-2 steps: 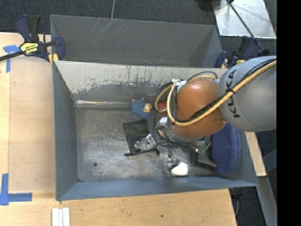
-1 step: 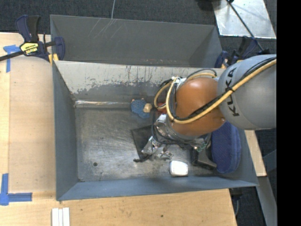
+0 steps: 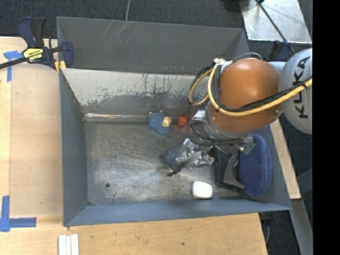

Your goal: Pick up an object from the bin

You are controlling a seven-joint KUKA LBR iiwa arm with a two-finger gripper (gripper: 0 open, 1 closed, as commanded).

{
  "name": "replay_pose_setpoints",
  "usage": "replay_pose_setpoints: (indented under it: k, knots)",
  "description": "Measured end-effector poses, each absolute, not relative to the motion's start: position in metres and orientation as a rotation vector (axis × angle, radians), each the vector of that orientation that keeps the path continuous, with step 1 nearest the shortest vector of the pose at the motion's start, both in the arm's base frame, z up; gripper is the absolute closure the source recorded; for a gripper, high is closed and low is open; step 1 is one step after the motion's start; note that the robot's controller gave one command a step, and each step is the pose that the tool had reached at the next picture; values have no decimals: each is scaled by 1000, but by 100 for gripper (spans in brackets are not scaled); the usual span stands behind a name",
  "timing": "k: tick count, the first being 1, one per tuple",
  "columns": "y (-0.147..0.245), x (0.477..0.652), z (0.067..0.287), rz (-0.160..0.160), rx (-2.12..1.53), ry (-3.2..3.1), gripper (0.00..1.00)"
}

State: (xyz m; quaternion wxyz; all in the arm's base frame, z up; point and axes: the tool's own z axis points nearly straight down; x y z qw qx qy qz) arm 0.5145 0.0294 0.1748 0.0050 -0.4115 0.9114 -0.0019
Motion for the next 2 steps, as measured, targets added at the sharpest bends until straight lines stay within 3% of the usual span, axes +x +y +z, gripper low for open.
replay_pose_setpoints:
  k: [1, 2]
  knots:
    - [27, 503, 171, 0, -2009, 2411, 100]
    - [37, 503, 198, -2, -2011, 2407, 100]
